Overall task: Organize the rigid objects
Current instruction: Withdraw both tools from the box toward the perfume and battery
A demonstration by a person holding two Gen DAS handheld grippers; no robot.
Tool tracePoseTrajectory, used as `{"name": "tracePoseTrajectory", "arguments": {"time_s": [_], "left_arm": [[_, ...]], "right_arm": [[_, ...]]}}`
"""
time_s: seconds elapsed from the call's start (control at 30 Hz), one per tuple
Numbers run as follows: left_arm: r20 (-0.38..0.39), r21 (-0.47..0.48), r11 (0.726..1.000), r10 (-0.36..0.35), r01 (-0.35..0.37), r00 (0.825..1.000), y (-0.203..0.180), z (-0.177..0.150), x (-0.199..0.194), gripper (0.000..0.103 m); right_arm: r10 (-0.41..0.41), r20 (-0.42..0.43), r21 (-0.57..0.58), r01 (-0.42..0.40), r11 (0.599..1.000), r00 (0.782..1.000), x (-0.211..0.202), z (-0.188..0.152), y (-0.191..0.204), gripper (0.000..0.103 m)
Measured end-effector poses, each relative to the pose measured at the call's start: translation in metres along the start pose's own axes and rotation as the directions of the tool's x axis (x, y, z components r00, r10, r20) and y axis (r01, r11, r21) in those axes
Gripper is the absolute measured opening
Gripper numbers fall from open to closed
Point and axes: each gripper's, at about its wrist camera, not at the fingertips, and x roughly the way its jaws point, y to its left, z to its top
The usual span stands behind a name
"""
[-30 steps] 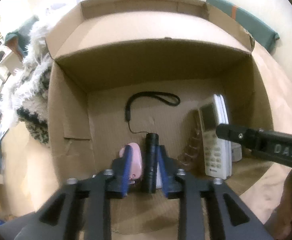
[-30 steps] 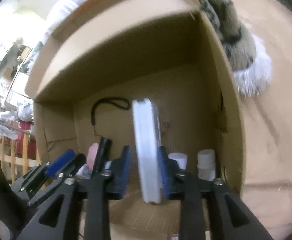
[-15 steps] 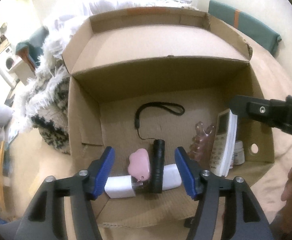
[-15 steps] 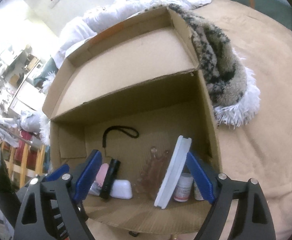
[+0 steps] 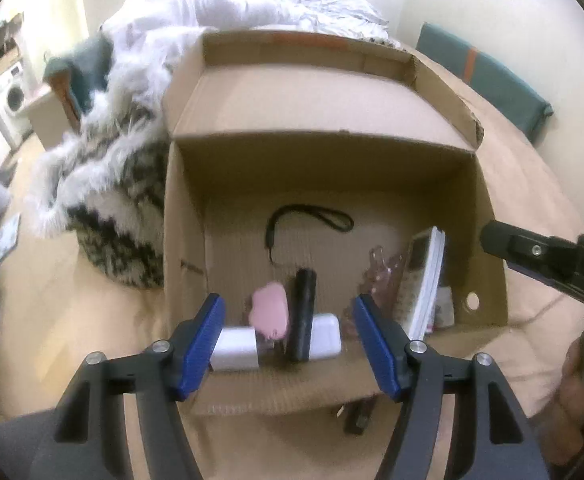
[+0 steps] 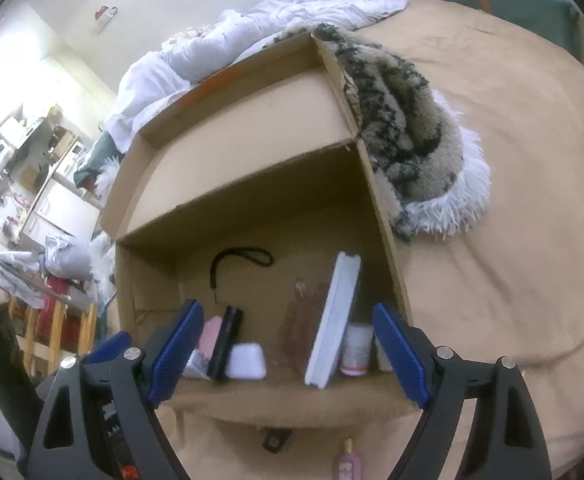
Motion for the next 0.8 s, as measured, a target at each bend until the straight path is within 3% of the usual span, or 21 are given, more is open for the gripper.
{"name": "tracePoseTrajectory", "arguments": {"time_s": [0.1, 0.27, 0.33, 0.53, 0.8], "left_arm": [[-0.017, -0.018, 1.0, 0.007, -0.007, 1.0, 0.007, -0.011, -0.002, 0.064], [-0.032, -0.056, 0.998, -0.017, 0.015, 0.999, 0.017, -0.032, -0.01, 0.064], [-0.01, -0.061, 0.998, 0.02, -0.021, 1.0, 0.019, -0.043, -0.016, 0.064], [-0.075, 0.011, 1.0, -0.021, 0.022, 0.997, 0.002, -0.069, -0.011, 0.062], [-0.26, -0.002, 0.991, -0.133, 0.137, 0.956, -0.018, -0.076, 0.051, 0.028]], "right_arm": [[-0.013, -0.003, -0.015, 0.013, 1.0, 1.0, -0.006, -0.009, 0.0, 0.092], [0.012, -0.032, 0.061, -0.01, 0.998, 0.999, -0.015, -0.037, -0.013, 0.092], [-0.002, -0.038, 0.082, 0.005, 0.997, 0.999, -0.02, -0.05, -0.018, 0.092], [-0.046, -0.109, 0.106, 0.058, 0.993, 0.993, -0.016, -0.081, -0.03, 0.092], [-0.203, -0.287, 0.014, 0.215, 0.976, 0.936, 0.024, -0.108, -0.043, 0.092]]}}
